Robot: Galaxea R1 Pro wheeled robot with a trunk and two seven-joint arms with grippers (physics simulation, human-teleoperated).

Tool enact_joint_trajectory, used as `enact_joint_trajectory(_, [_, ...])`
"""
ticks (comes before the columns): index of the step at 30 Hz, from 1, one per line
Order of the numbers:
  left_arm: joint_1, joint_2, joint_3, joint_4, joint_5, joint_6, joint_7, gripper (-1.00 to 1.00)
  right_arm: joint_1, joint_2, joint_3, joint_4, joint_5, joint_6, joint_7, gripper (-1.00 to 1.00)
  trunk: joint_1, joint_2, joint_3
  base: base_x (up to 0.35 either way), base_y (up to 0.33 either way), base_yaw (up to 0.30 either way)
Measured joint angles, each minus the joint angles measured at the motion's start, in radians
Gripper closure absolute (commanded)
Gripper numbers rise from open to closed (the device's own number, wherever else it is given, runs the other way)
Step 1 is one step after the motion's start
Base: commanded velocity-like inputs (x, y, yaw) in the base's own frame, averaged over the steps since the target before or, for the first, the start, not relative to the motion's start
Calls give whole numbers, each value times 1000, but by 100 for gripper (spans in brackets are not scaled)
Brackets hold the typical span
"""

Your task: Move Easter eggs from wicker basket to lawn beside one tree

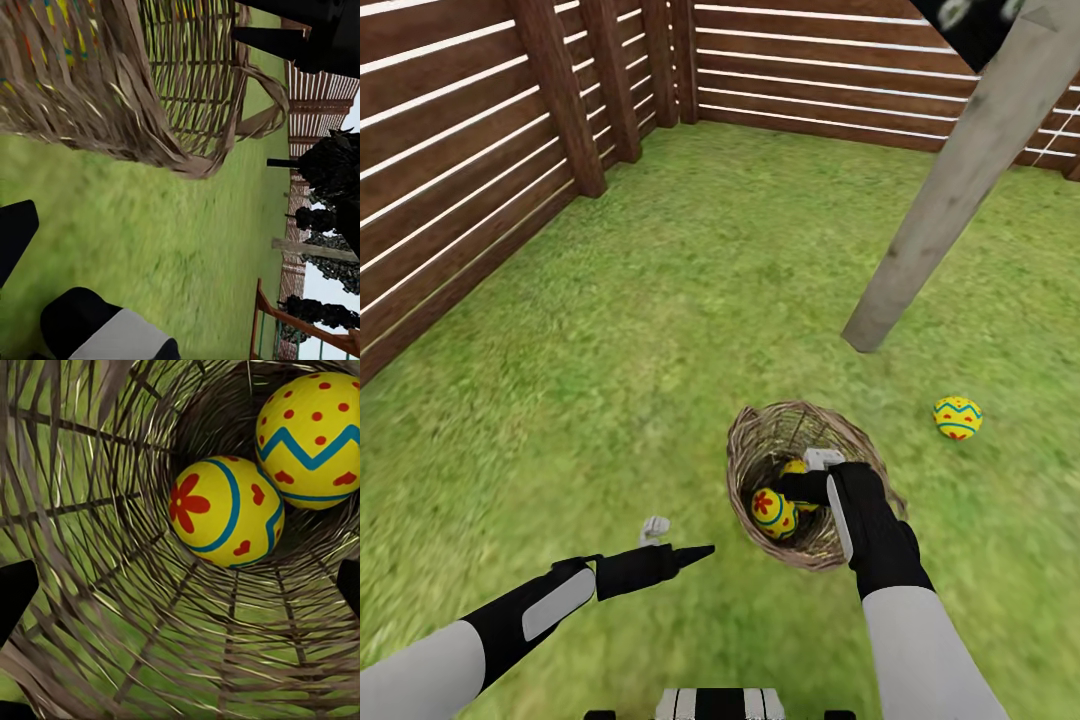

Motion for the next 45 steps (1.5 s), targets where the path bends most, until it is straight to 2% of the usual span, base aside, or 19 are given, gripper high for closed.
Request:
enact_joint_trajectory(13, [0, -5, -1, 0, 0, 0, 4, -100, 0, 0, 2, 1, 0, -14, -1, -100, 50, -91, -62, 0, 0, 0])
enact_joint_trajectory(39, [0, -5, -6, -7, -2, 0, -3, -100, 0, 0, 2, 16, 0, -19, -2, -100, 50, -91, -103, 36, 24, 0])
enact_joint_trajectory(45, [0, -2, -1, -7, -2, 0, -2, -100, 0, 0, 2, 34, 3, -33, -6, -100, 73, -133, -126, 0, 0, 0])
